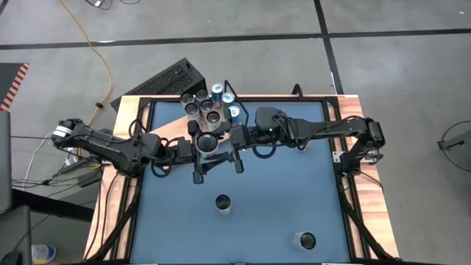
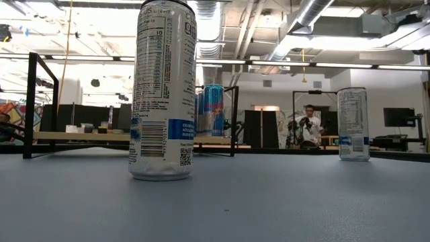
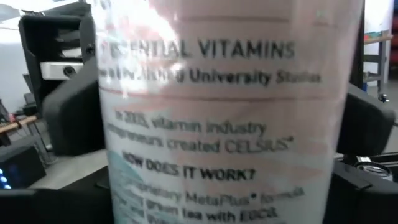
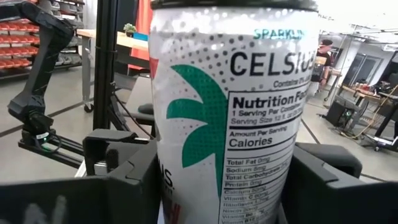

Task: Place canned beverage on shelf
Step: Put the white and pink soda can on the shelf aligned with the other white and pink soda cans

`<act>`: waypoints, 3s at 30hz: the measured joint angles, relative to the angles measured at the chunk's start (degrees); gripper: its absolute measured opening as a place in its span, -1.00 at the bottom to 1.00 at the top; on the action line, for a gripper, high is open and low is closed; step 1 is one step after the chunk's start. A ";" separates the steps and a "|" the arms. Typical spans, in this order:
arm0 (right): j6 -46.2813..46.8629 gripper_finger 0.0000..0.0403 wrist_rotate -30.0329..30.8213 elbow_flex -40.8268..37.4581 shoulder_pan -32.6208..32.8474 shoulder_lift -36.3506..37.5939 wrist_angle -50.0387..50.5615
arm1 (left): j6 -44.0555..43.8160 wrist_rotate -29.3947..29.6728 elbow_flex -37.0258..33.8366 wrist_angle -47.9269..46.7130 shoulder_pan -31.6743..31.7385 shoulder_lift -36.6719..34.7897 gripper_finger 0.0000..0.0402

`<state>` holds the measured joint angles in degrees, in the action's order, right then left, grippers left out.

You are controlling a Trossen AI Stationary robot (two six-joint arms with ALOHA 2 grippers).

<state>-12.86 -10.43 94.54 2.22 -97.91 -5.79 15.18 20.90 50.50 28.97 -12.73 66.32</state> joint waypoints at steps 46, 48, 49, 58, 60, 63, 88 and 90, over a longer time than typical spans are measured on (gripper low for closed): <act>-0.70 0.15 0.67 0.11 -0.44 -0.81 26.68 | -20.41 -4.63 53.56 -92.10 -2.92 16.15 0.72; -0.66 0.15 0.67 0.11 -0.42 -0.83 26.79 | -20.50 -5.28 53.75 -91.91 -2.91 16.35 0.72; -0.68 0.15 0.67 0.11 -0.37 -0.83 26.79 | -20.49 -5.22 53.72 -91.26 -2.91 16.35 0.72; -0.59 0.16 0.67 0.11 -0.46 -0.83 25.98 | -20.05 -6.06 53.31 -89.51 -0.20 16.58 0.72; -0.59 0.16 0.67 0.11 -0.45 -0.83 25.93 | -18.71 -7.25 53.31 -87.94 0.74 16.94 0.72; -0.57 0.16 0.69 0.11 -0.44 -0.83 26.12 | -18.41 -8.94 53.23 -87.31 2.15 17.47 0.72; -0.54 0.17 0.40 0.09 -0.71 -0.83 27.04 | -17.32 -12.84 53.28 -90.55 4.14 20.78 0.72; -0.51 0.17 0.38 0.09 -0.70 -0.83 27.68 | -17.12 -12.82 53.28 -91.12 4.17 21.02 0.72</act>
<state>-13.38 -10.04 94.63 1.52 -98.74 21.89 -1.93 8.08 103.78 -62.15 -8.56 87.35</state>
